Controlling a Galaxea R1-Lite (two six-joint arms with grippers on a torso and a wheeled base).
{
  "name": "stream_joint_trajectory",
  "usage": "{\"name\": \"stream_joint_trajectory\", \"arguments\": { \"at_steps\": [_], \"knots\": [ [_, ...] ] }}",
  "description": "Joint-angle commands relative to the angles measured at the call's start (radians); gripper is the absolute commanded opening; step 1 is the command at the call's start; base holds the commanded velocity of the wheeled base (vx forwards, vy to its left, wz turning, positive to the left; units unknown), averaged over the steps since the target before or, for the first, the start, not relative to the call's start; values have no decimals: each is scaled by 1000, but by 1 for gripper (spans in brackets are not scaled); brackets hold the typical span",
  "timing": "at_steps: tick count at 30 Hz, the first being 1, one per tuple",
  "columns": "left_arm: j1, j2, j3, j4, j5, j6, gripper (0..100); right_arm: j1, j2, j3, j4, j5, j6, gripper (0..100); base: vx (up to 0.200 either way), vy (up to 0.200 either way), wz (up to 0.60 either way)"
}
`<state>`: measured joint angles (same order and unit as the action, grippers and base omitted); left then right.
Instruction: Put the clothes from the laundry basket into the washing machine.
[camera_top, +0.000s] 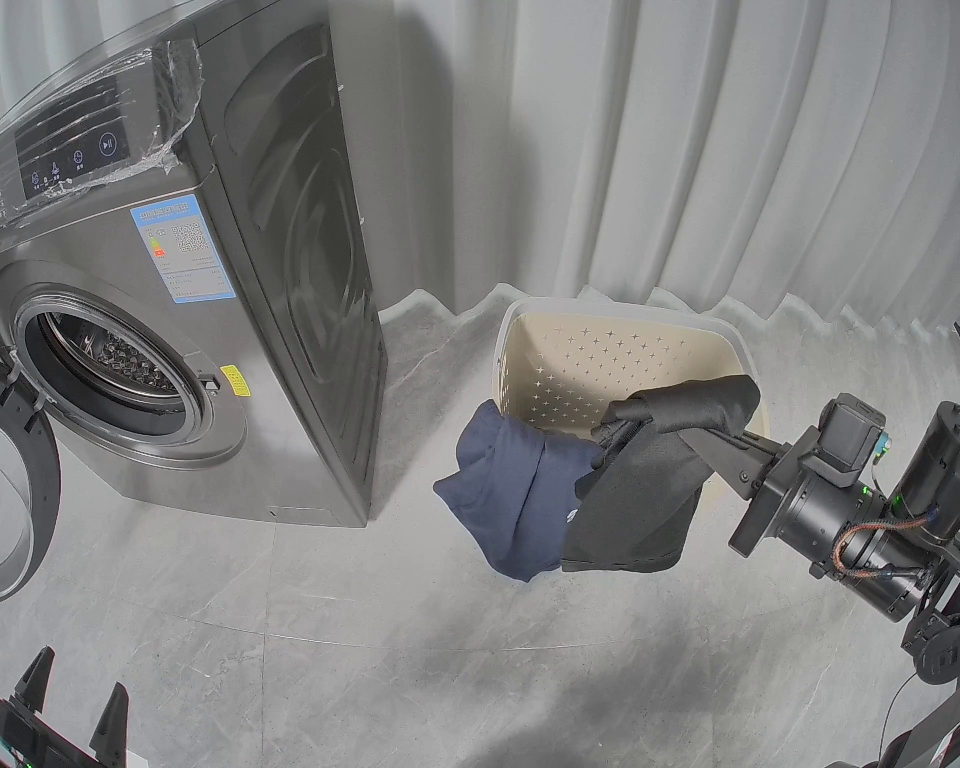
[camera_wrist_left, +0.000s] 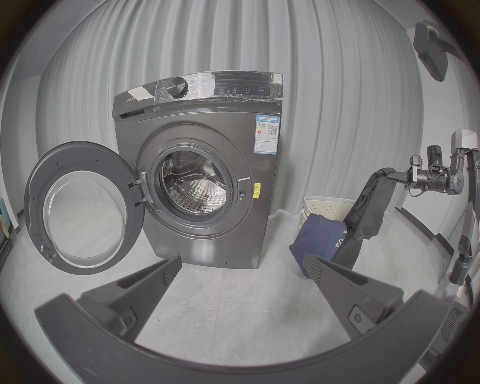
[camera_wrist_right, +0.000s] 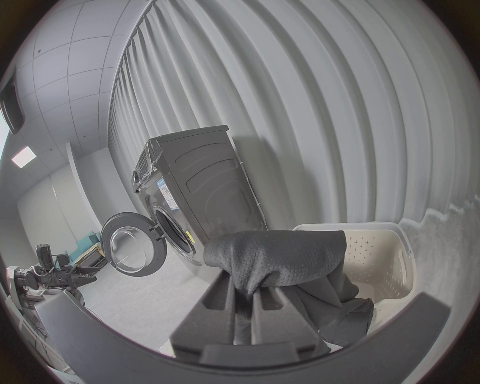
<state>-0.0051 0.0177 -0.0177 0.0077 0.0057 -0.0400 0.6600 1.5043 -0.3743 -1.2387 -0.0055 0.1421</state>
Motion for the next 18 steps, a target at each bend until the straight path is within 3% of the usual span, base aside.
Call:
{"name": "stream_joint_trajectory", "arguments": {
  "at_steps": [1, 18],
  "knots": [
    [-1, -12, 15, 0, 0, 0, 100, 0, 2, -2, -1, -1, -1, 0, 0, 200, 0],
    [-1, -10, 15, 0, 0, 0, 100, 1, 14, -8, -4, 1, 5, 0, 0, 188, 0]
  ]
}}
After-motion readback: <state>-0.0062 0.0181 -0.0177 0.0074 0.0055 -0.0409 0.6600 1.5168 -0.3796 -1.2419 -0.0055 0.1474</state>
